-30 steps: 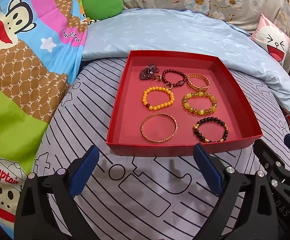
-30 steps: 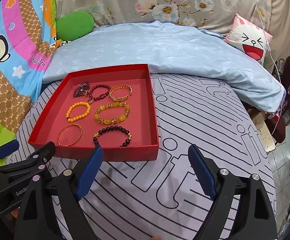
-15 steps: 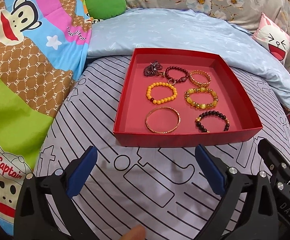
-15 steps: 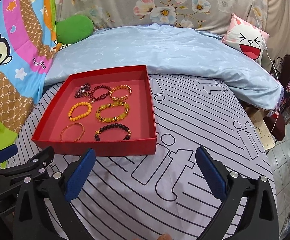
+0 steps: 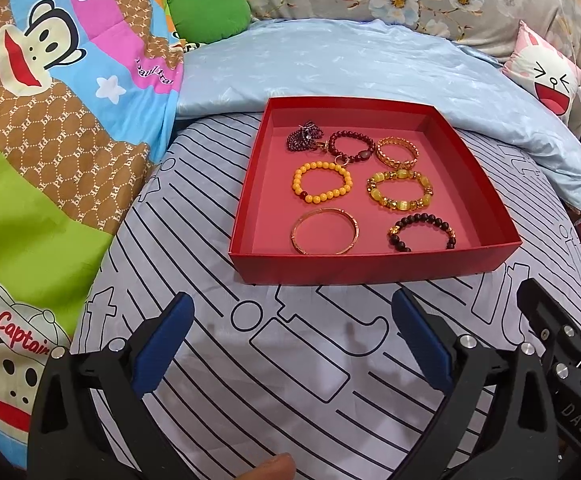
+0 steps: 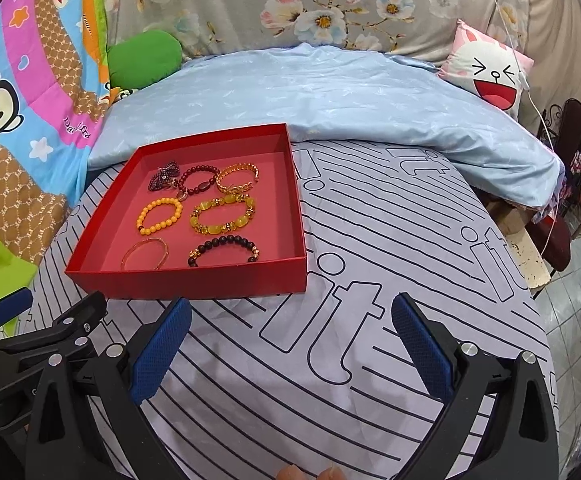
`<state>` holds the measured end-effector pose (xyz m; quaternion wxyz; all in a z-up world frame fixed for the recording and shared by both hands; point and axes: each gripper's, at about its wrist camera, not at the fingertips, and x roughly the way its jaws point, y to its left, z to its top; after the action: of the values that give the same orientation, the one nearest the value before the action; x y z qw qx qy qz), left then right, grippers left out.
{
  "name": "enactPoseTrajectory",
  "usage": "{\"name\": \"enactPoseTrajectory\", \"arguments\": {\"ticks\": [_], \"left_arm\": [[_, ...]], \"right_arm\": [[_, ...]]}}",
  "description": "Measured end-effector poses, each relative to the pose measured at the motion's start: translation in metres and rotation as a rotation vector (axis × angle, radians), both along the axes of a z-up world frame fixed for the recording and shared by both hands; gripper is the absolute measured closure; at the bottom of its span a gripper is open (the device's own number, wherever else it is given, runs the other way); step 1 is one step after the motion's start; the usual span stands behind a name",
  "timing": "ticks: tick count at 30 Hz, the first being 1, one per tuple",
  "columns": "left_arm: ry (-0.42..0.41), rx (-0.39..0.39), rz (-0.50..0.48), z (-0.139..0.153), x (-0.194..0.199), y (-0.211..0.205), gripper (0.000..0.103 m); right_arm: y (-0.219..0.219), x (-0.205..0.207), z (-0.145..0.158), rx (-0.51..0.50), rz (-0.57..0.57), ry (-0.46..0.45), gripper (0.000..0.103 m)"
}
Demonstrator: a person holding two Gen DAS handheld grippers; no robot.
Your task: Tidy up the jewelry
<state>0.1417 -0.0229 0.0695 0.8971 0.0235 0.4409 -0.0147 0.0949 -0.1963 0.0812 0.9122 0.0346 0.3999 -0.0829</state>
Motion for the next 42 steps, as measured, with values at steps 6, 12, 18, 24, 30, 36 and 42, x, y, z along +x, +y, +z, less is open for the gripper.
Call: {"name": "enactPoseTrajectory", "arguments": {"ticks": [6, 12, 18, 24, 30, 36, 42], "left_arm": [[-0.004, 0.002, 0.001, 0.0006, -0.0028, 0.0001, 0.008], [-0.005, 0.0, 0.003, 0.0008, -0.0033, 0.0006, 0.008], [-0.005, -0.001, 0.009, 0.0017, -0.0055, 0.0019, 0.008], [-0.001, -0.001, 0.014, 0.0006, -0.0051, 0.0025, 0.008], [0.0, 0.001, 0.015, -0.0004, -0.0044, 0.0031, 0.008], [0.002, 0.002, 0.015, -0.0009, -0.0039, 0.0031, 0.008], [0.003, 0.002, 0.015, -0.001, -0.004, 0.0027, 0.008]], "right_arm": [[0.0013, -0.0026, 0.002, -0.008, -0.002, -0.005, 0.006], [0.0013, -0.0022, 0.0017, -0.01, -0.002, -0.006, 0.006], [0.0007, -0.0057, 0.004, -0.018, 0.001, -0.009, 0.006], [0.0024, -0.0055, 0.0039, -0.025, 0.004, -0.009, 0.006], [0.0027, -0.0054, 0.0039, -0.024, 0.004, -0.007, 0.006], [0.0026, -0.0055, 0.0036, -0.021, 0.003, -0.006, 0.006], [0.0029, -0.0052, 0.0037, -0.024, 0.004, -0.007, 0.006]]}}
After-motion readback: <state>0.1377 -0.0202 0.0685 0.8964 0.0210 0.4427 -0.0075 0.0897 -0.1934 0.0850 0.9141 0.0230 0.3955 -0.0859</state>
